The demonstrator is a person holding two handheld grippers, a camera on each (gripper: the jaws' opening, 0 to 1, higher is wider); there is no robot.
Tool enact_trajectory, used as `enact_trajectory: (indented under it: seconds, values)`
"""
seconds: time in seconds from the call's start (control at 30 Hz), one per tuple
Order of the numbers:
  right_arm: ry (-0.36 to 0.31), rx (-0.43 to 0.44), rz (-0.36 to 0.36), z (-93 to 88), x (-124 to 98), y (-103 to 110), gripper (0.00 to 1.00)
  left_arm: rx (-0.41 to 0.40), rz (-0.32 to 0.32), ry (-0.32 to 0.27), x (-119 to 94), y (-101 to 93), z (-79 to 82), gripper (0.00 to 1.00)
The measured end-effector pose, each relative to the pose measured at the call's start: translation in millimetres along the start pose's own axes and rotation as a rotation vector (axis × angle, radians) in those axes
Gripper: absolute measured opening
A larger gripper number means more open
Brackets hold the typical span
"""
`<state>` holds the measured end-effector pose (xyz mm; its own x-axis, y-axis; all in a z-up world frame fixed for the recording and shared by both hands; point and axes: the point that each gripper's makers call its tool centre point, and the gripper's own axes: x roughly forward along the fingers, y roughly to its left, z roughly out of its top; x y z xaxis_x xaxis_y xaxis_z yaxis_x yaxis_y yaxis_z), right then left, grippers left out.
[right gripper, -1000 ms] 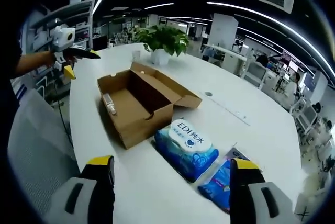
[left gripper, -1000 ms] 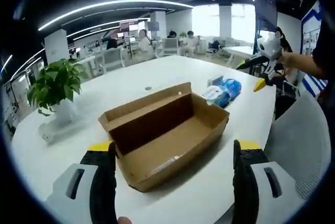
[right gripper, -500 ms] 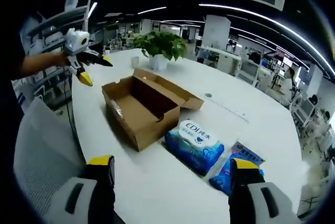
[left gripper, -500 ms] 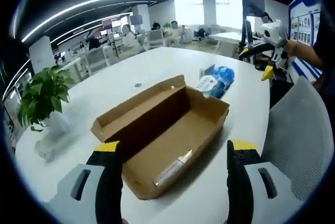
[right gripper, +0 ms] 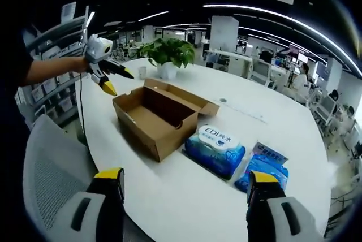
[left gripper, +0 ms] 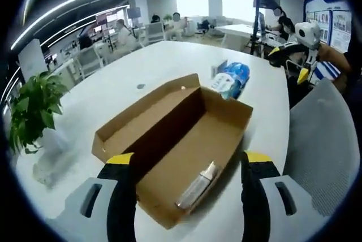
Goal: Operate the shoe box by opening the lid, removing the specified soft item, and placing it in the target area until the item is outside and the box remains undamaged.
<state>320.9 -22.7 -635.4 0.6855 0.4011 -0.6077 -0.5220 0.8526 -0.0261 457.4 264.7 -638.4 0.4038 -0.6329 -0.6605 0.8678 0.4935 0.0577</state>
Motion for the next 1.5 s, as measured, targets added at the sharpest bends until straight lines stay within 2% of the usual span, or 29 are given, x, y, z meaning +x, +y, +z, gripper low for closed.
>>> enact_trajectory:
  seconds: [0.2,0.5,0.87,1.0,1.2,1.5]
  values:
    - [0.014,0.001,-0.008,-5.7,-2.2,5.4,0.89,0.046,-0.024,0.051,10.6,8.0,-1.4,0.74]
    - [0.030,0.011,-0.017,-12.8,-4.7,7.5,0.89,0.175,-0.076,0.205,37.7,12.3,-29.2,0.73]
    - [0.039,0.034,-0.033,-22.3,-6.4,3.5,0.88,0.221,-0.130,0.277,52.6,7.5,-38.9,0.71]
    - [0.043,0.036,-0.040,-24.5,-6.1,2.1,0.88,0.261,-0.147,0.311,57.7,10.8,-43.9,0.67]
    - [0.068,0.022,-0.045,-33.1,-4.0,3.2,0.87,0.359,-0.187,0.415,64.9,11.0,-61.4,0.67]
    - [0.086,0.014,-0.058,-38.3,-3.6,0.9,0.87,0.433,-0.230,0.469,72.9,9.2,-72.3,0.67]
